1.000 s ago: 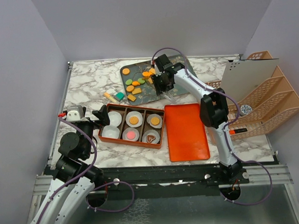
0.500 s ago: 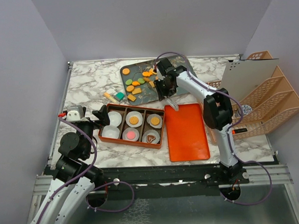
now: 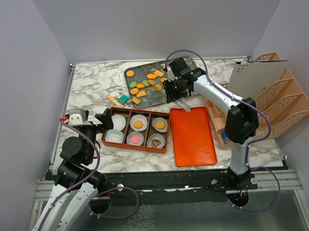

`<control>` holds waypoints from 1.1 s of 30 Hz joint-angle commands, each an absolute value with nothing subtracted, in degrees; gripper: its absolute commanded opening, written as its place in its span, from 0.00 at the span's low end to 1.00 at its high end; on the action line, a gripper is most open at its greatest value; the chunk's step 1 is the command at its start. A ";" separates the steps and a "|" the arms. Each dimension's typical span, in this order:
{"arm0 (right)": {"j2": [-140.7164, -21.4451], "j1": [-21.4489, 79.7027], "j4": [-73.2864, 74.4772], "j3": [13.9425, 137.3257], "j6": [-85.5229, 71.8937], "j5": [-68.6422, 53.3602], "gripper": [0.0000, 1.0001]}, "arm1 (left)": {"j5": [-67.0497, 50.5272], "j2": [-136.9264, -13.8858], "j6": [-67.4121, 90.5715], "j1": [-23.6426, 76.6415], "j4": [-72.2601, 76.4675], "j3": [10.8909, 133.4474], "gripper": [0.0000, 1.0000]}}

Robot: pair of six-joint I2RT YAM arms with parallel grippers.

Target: Pack the cookies

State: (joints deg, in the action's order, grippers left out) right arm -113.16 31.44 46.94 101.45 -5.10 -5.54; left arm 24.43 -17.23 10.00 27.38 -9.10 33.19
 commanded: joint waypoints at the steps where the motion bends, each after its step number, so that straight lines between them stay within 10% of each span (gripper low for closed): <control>1: -109.01 33.45 44.20 100.59 -5.43 -8.45 0.20 | 23.38 -16.52 9.58 27.16 -8.44 32.74 0.99; 33: -121.80 52.30 42.66 112.73 -4.00 -15.49 0.20 | 24.70 -16.97 9.76 27.16 -8.53 32.73 0.99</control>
State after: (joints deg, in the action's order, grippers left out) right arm -119.77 51.18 44.12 109.54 -4.51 -12.93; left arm 24.47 -17.23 10.00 27.38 -9.10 33.19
